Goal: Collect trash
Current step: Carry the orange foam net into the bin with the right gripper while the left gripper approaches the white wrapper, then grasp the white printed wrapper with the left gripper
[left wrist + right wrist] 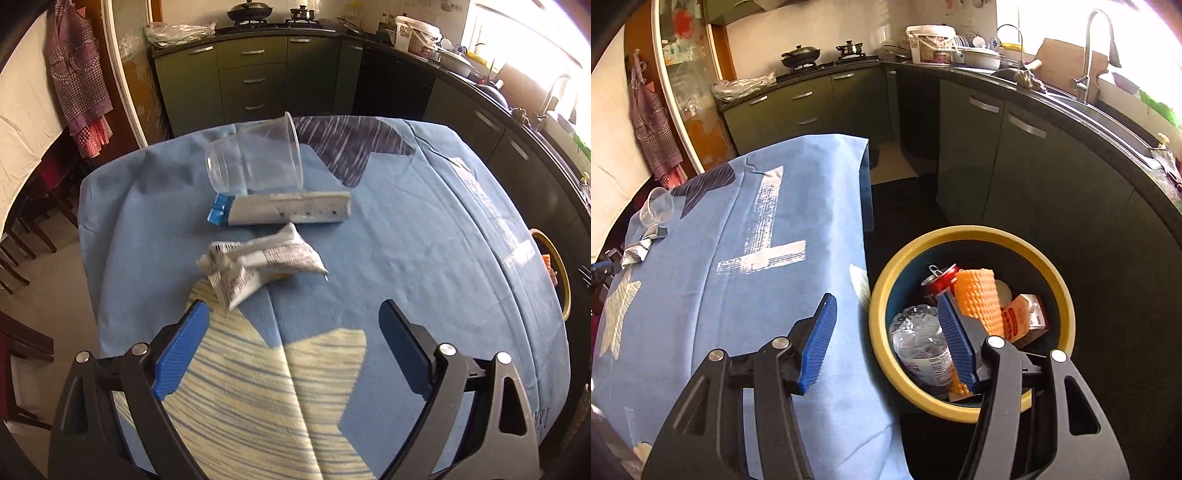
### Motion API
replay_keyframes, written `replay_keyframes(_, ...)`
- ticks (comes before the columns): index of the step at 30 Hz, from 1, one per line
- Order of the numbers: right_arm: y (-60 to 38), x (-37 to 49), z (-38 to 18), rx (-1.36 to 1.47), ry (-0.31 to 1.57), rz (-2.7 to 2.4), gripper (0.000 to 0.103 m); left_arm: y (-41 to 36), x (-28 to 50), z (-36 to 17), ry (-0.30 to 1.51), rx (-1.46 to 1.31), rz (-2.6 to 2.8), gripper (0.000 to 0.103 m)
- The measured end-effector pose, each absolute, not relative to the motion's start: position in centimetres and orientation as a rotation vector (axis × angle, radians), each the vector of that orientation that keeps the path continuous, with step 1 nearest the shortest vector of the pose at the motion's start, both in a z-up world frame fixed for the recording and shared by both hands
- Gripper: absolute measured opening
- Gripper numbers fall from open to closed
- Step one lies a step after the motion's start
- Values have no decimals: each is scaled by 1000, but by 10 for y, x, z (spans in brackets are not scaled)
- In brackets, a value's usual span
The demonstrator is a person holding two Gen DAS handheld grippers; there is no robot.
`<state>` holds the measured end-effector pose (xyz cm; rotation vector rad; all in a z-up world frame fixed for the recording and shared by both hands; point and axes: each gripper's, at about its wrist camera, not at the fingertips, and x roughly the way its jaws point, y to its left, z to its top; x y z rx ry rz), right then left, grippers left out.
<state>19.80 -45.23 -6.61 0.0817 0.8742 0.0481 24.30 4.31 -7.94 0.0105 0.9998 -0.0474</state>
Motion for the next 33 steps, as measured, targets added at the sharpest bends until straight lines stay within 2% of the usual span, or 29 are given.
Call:
replay_keyframes(8, -441, 201, -79, 78, 908, 101, 58, 60, 281, -97, 1095, -27, -154, 89)
replay_keyframes(17, -435, 201, -84, 69, 921, 125, 61, 55, 285, -99, 1082, 233, -253, 89)
replay_keyframes(23, -426, 202, -86, 51, 936, 149, 61, 44, 289, -98, 985, 411, -270, 89)
replay_keyframes(29, -425, 200, -87, 53, 949, 158, 61, 36, 295, -114, 1052, 454, -368, 89)
replay_keyframes(32, -427, 200, -88, 54, 953, 155, 62, 38, 291, -113, 1075, 415, -407, 85)
replay_keyframes(33, -427, 201, -88, 57, 954, 157, 62, 40, 289, -112, 1082, 391, -423, 77)
